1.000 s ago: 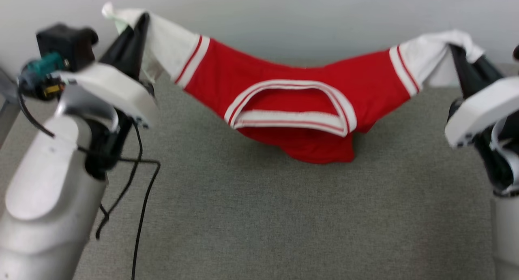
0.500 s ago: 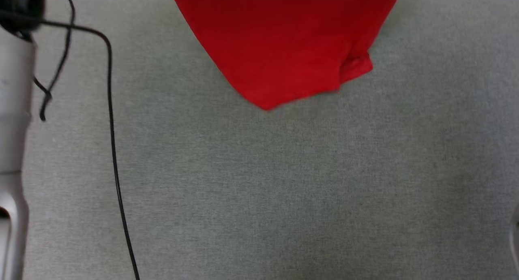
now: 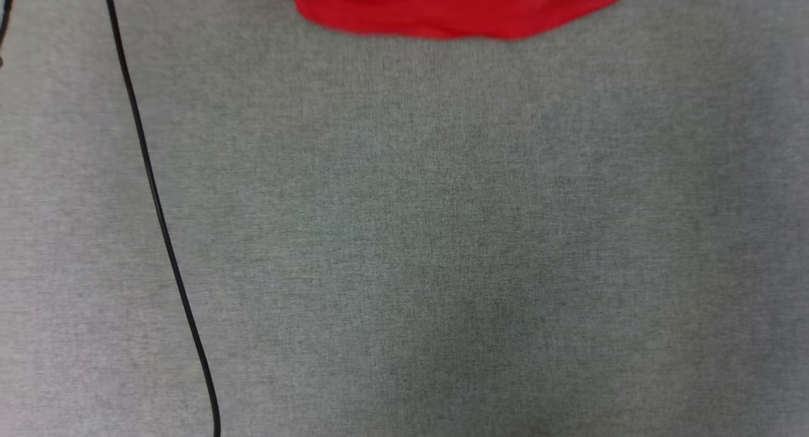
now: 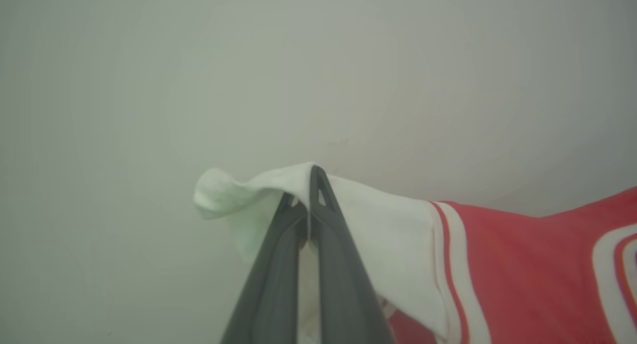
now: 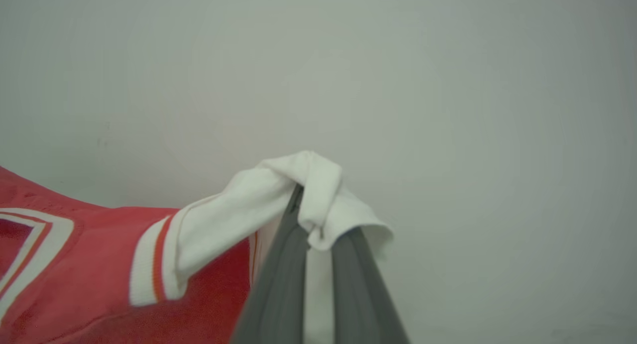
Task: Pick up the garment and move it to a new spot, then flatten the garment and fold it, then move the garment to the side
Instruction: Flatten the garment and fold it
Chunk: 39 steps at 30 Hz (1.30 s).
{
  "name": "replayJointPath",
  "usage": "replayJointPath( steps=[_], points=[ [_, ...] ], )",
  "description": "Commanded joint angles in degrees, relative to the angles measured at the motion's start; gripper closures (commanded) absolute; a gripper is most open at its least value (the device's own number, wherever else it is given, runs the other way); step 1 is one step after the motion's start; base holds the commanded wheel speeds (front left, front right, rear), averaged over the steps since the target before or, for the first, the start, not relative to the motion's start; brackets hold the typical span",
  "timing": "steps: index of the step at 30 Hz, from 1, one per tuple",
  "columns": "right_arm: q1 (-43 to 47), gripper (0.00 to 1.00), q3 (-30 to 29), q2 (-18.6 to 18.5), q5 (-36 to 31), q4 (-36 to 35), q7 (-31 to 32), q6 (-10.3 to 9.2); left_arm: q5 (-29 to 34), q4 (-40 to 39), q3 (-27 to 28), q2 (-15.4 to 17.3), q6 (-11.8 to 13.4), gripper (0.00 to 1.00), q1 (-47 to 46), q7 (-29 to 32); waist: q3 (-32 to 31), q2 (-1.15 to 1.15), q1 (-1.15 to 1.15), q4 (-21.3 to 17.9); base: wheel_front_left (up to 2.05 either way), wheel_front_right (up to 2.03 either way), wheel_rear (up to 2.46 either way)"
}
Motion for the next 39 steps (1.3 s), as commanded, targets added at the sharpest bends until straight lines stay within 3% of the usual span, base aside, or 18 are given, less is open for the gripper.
replayJointPath(
  steps=[1, 15, 25, 34, 35, 39],
  points=[
    [-0.28, 1.00, 0.00, 1.06, -0.46, 1.35, -0.87, -0.04, -0.56, 1.73, -0.17, -0.27, -0.33, 1.00, -0.71, -0.83, 2.56, 0.00, -0.02, -0.35, 0.00, 0.00, 0.00],
    [4.91, 1.00, -1.43, 4.21, 0.68, 12.65, -5.99, -0.04, -5.43, 11.35, -2.95, -3.51, -1.32, 1.00, 4.43, -3.06, 5.45, 0.00, -0.02, 0.92, 0.00, 0.00, 0.00],
    [18.85, 1.00, -1.45, 3.70, 4.51, 17.03, -8.96, -0.04, -11.35, 10.64, -6.02, -4.61, -1.37, 1.00, 19.16, -3.74, -0.89, 0.00, -0.02, 1.93, 0.00, 0.00, 0.00],
    [36.93, 1.00, -1.62, 2.13, 9.63, 11.46, -8.02, -0.04, -12.35, 3.77, -1.98, -2.94, -1.37, 1.00, 37.44, -3.75, -10.04, 0.00, -0.02, 2.02, 0.00, 0.00, 0.00],
    [44.11, 1.00, -2.16, 1.62, 11.00, 7.72, -6.88, -0.04, -12.09, 1.20, 0.30, -3.03, -1.13, 1.00, 44.29, -3.75, -13.47, 0.00, -0.02, 2.14, 0.00, 0.00, 0.00],
    [53.80, 1.00, -3.83, 1.40, 12.23, 1.39, -4.15, -0.06, -11.27, -3.10, 1.94, -2.84, 0.04, 1.00, 52.86, -3.76, -17.42, 0.00, -0.02, 2.39, 0.00, 0.00, 0.00]
  ],
)
